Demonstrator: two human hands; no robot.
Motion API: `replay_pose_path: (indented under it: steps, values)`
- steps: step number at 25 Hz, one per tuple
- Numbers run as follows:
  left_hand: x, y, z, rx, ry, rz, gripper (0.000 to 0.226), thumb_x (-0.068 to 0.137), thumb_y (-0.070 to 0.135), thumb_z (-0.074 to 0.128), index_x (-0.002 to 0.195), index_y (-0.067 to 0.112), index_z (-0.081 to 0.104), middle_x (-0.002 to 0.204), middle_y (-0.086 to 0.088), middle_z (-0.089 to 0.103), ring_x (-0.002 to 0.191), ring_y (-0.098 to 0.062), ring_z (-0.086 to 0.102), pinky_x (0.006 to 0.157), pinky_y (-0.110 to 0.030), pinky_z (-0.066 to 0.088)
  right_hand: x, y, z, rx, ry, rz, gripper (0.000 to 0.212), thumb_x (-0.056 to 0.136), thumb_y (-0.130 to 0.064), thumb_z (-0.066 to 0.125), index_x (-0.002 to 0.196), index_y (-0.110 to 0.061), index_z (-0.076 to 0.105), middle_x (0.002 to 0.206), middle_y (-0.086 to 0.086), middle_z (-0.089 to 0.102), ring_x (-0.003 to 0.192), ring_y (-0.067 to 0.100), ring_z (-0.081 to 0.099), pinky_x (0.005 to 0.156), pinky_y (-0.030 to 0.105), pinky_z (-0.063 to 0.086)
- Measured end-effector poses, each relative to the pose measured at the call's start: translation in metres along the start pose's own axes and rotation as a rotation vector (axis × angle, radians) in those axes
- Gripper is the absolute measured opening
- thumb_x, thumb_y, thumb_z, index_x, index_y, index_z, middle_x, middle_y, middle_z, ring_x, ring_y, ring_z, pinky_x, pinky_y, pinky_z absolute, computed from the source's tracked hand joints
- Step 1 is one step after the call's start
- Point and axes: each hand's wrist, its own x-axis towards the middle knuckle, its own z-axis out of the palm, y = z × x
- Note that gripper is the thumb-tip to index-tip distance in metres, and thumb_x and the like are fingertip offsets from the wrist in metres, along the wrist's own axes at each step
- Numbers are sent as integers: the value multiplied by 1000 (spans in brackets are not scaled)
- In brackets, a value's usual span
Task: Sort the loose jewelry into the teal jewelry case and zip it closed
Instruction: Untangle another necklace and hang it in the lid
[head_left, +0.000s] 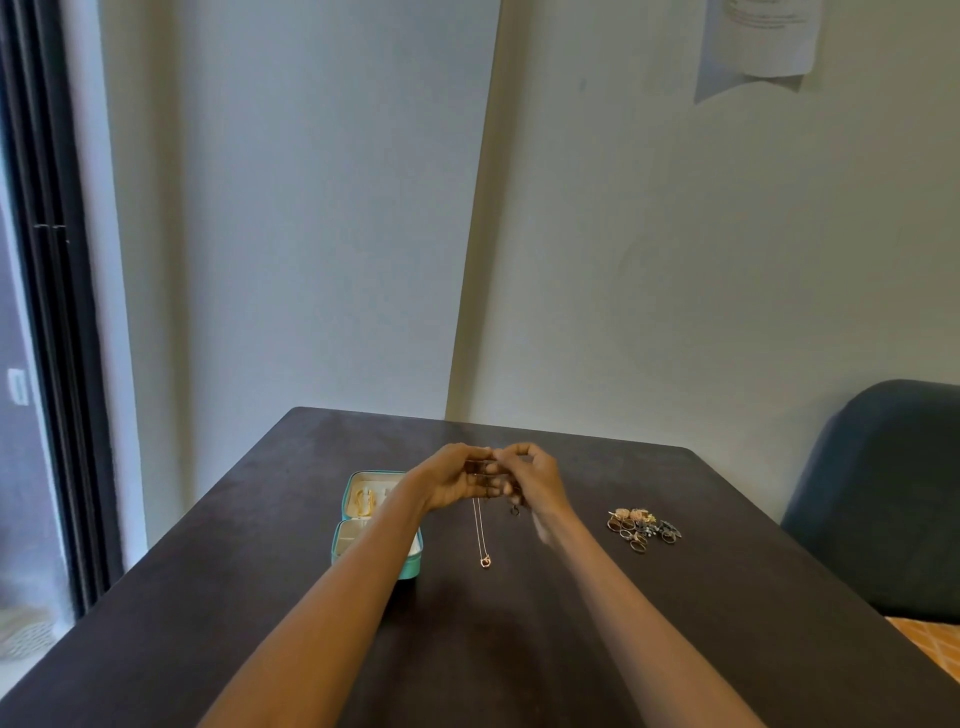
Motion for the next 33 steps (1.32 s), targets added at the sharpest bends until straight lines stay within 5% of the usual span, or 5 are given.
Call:
replay_pose_path:
  steps: [9,15,20,27,33]
  values:
    - [-4,-3,7,118,-91,-87,37,99,37,37,85,10,56,62,-4,56,54,-14,54,58,-25,50,8,4,-9,268,106,119,14,90,2,51,92,-12,51,70,3,54,49,8,42,44,18,34]
    - [-3,-9,5,-287,-88,-3,65,96,55,28,110,-1,60,87,-14,69,69,-23,68,64,-31,58,7,20,0,213,96,151,11,95,-5,48,92,-11,57,75,5,60,63,11,55,58,22,48]
    - [-5,-17,4,-568,-12,118,72,94,60,28,129,-1,44,123,-20,58,100,-38,62,80,-44,56,10,24,-1,-4,174,61,12,95,-11,50,99,-15,60,91,1,61,84,12,57,69,22,46]
    - [-3,-25,4,-643,84,235,77,92,62,29,137,1,39,133,-18,52,108,-36,58,87,-44,49,21,10,3,-636,130,-215,17,89,-27,61,95,-18,75,88,-9,69,84,7,61,76,26,48]
    - [-2,-25,4,-737,122,306,78,90,62,33,141,3,36,142,-16,44,123,-37,48,97,-43,43,26,3,24,-780,119,-179,13,85,-24,66,90,-18,76,89,-2,74,86,12,67,79,32,54]
